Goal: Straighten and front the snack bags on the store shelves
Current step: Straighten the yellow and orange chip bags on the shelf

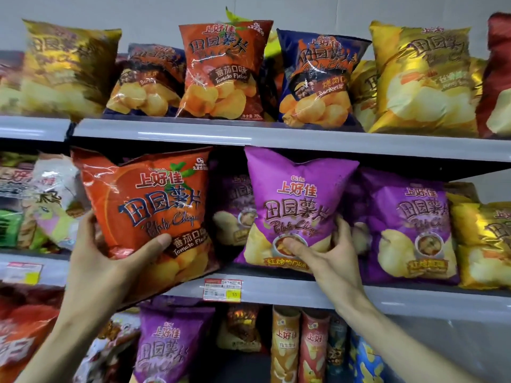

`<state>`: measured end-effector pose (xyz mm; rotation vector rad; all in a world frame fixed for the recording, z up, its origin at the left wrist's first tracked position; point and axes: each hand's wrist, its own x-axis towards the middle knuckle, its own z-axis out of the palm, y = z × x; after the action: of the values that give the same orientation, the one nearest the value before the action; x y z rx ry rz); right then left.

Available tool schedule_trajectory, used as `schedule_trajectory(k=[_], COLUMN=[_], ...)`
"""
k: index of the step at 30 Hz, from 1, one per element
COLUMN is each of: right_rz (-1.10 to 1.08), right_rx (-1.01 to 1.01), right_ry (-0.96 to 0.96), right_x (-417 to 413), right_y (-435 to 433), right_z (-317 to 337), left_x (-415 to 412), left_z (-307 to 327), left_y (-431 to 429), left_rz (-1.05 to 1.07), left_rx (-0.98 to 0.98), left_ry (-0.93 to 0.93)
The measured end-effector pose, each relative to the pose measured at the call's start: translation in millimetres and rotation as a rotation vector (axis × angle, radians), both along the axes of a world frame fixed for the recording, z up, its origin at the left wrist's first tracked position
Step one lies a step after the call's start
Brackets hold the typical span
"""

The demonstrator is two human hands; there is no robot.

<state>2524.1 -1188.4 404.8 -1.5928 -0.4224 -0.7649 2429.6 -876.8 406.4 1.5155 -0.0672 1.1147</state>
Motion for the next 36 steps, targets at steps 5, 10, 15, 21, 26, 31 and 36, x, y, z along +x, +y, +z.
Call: schedule_trajectory(k=[5,10,15,21,26,31,36], right_rz=[-0.029,0.017,0.100,0.085,0.084,0.080,0.007], right_rx=[-0.047,-0.207,-0.345,-0.403,-0.386,-0.443,-0.356], right_ry=[0.092,0.236,0.274,0.293,0.261,0.277,0.286], right_x=[31,55,57,42,36,37,35], right_y=[30,45,38,18,3,20,21], right_z=[4,13,26,17,15,16,16], left_x=[-18,-24,-12,7,20,31,29], left_z=[-6,-6,-5,2,3,2,-1], left_y=[25,28,8,-40,-60,-67,-59], left_rz=[0.025,-0.025,-0.097,-0.254,-0.317,-0.322,-0.350], left_rx=[-0.029,-0.038,0.011,0.043,0.071,0.027,-0.001], left_ry=[0.009,0.010,0.032,0.054,0.054,0.040,0.042])
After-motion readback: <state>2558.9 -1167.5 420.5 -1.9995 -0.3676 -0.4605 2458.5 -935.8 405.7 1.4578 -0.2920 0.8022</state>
